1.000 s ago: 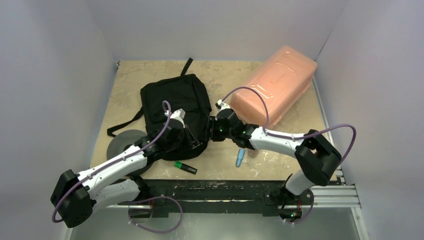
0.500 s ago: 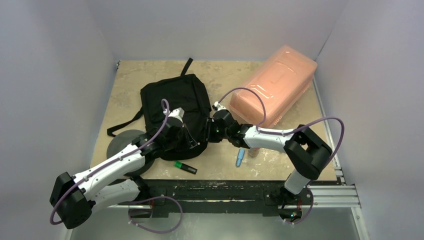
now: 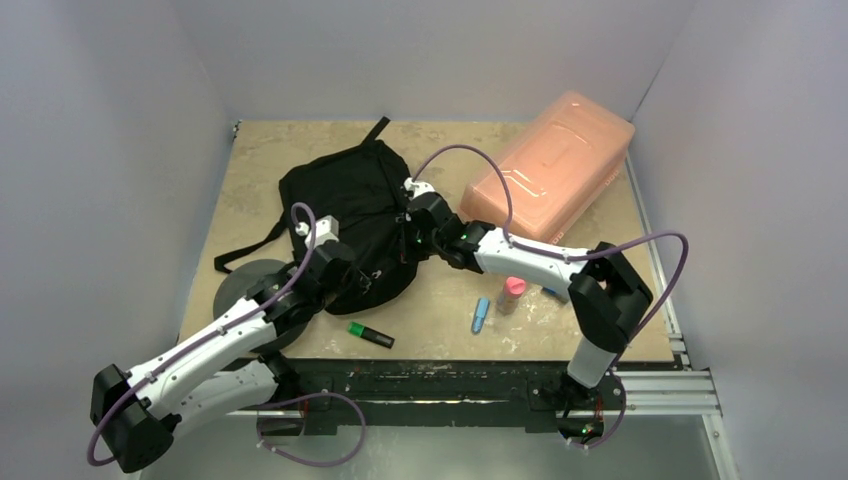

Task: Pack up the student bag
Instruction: Zip the student bag at the center of the board.

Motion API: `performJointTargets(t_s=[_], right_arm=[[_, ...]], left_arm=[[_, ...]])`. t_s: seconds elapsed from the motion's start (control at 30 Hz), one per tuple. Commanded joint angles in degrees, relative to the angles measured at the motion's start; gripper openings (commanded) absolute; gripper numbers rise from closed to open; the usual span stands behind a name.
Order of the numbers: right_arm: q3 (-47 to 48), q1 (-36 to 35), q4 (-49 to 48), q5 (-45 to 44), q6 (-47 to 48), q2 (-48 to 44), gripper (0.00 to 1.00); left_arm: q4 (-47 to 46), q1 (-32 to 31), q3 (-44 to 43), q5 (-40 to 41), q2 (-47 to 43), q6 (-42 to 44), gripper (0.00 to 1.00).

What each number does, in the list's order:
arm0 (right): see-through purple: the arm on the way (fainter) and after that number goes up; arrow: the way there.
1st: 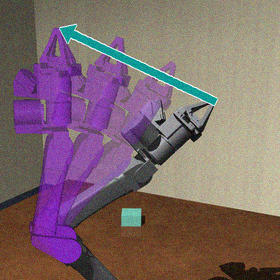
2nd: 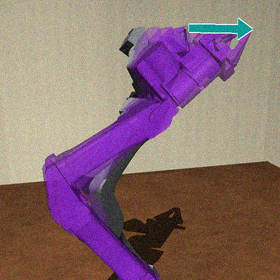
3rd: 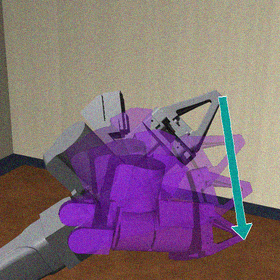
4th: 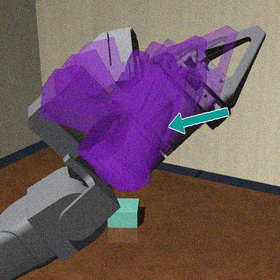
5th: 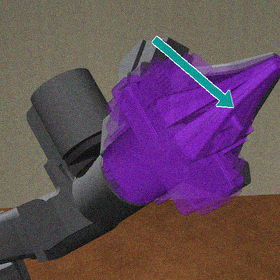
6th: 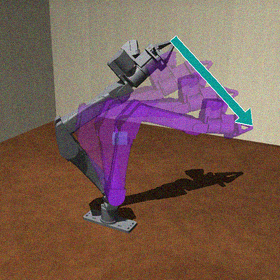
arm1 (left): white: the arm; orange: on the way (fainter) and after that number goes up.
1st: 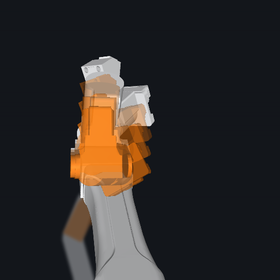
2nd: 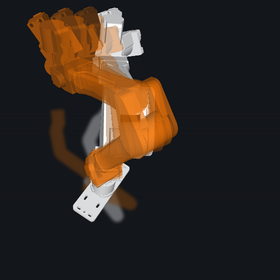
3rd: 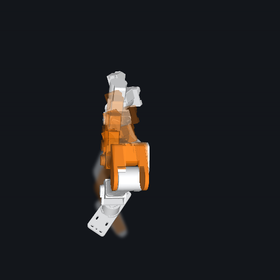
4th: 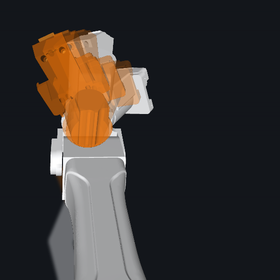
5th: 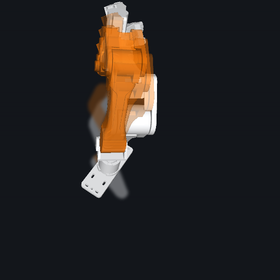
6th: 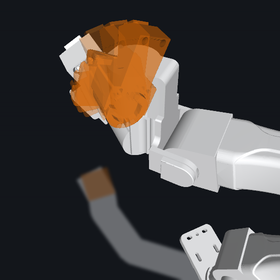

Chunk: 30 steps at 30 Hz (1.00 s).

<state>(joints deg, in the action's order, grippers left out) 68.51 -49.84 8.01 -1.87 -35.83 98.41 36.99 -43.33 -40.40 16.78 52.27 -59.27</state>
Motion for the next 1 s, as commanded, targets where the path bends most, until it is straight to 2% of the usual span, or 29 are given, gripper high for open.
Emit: performJointTargets(t_s=[0.0,0.17,0.37,0.5,0.53,0.63,0.73,0.8,0.87,0.97], right_arm=[[1.3,6.7,1.2,-13.7,11.4,-3.1,0.0],[-3.1,10.0,0.3,-15.4,14.7,-6.2,0.0],[-3.3,10.6,-0.2,-9.9,16.6,-6.7,0.02],[-2.6,10.4,1.7,-2.6,21.4,-7.3,0.41],[-3.1,10.4,1.9,0.8,21.8,-8.5,0.47],[-6.2,9.9,1.0,7.8,21.8,-13.6,0.56],[-9.3,9.8,0.3,11.7,15.8,-17.3,0.59],[-11.3,9.1,-0.7,14.3,7.9,-17.8,0.59],[-14.2,6.6,-3.9,15.6,0.1,-18.0,0.58],[-16.8,1.3,-9.1,12.9,-7.4,-17.4,0.58]], left_arm=[[14.7,0.0,1.4,8.0,-2.8,-0.7,0.0],[13.6,0.2,2.3,9.4,-4.8,0.5,0.0],[0.4,0.1,4.3,-2.3,-8.8,10.9,0.0],[-5.3,0.1,4.5,-8.8,-10.1,14.3,0.0],[-6.7,0.1,4.2,-10.8,-9.9,14.8,0.0],[-9.2,0.1,3.2,-13.9,-8.7,14.7,0.0],[-11.2,0.1,2.8,-14.2,-6.9,14.7,0.0],[-11.3,0.1,2.1,-15.2,-5.4,14.5,0.0],[-12.1,0.1,1.7,-16.4,-4.5,14.4,0.0],[-13.1,0.1,1.8,-17.8,-4.1,14.5,0.0]])
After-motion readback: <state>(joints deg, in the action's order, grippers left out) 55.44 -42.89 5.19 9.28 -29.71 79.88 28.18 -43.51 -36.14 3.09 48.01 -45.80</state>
